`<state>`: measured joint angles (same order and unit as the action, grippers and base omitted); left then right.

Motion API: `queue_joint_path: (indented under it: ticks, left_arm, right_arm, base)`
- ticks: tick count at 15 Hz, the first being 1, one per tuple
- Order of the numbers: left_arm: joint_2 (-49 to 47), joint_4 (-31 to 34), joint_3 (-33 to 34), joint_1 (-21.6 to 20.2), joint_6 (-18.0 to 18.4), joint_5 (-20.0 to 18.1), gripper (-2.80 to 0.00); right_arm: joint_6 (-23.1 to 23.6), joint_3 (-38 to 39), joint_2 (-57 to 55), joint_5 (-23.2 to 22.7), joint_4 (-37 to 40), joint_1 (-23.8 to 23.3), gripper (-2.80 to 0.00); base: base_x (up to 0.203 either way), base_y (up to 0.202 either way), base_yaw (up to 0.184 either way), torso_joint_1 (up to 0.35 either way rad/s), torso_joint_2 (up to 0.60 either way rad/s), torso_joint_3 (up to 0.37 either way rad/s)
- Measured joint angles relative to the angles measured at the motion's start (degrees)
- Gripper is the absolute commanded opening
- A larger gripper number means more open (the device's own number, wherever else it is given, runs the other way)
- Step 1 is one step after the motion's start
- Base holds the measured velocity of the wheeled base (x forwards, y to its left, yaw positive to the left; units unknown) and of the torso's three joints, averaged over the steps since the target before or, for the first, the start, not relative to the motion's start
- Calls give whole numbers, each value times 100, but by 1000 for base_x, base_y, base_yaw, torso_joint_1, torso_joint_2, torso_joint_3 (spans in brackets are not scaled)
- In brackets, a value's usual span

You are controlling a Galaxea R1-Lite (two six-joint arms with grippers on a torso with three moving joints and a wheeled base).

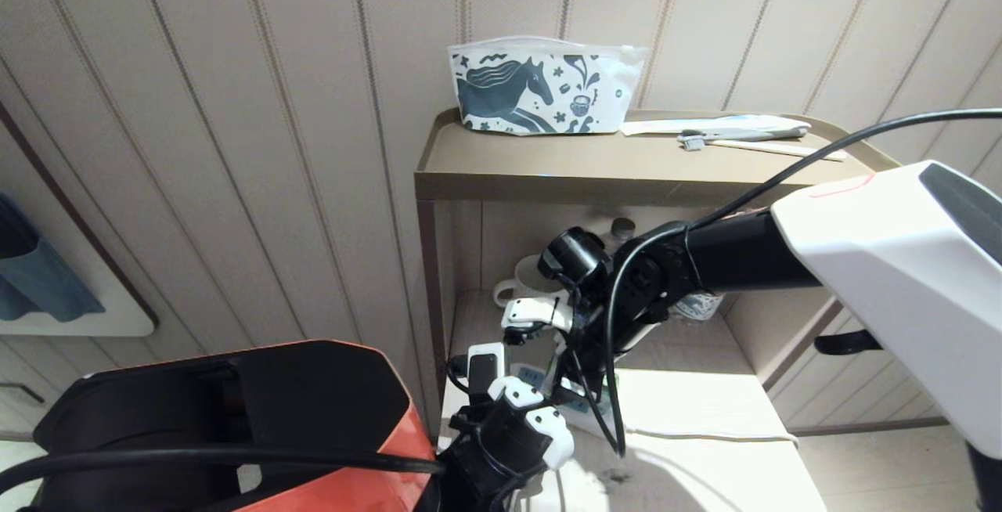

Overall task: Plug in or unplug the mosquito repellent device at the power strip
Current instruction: Hold the socket with your left hand and unplug it with your right hand

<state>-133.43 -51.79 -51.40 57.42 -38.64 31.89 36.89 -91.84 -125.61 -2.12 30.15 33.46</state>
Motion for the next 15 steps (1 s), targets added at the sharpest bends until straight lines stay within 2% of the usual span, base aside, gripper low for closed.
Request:
queue_joint_path:
  ticks: [7, 10, 13, 15]
  left_arm:
    - [10, 104, -233, -60, -3, 4, -280]
    - [-26, 162, -338, -192, -25, 5, -280]
    - [-34, 143, -288, -363, -131, 211, -280]
    - [-30, 143, -169, -382, -195, 219, -280]
  right_arm:
    - [-23, -30, -11, 4, -11, 11, -280]
    - [-181, -29, -25, -13, -19, 10, -280]
    - [-329, 23, -30, -112, 5, -4, -280]
    - [-397, 34, -27, -127, 3, -67, -280]
  base:
    - [0, 0, 0, 0, 0, 0]
    - [0, 0, 0, 0, 0, 0]
    - [0, 0, 0, 0, 0, 0]
    - [0, 0, 0, 0, 0, 0]
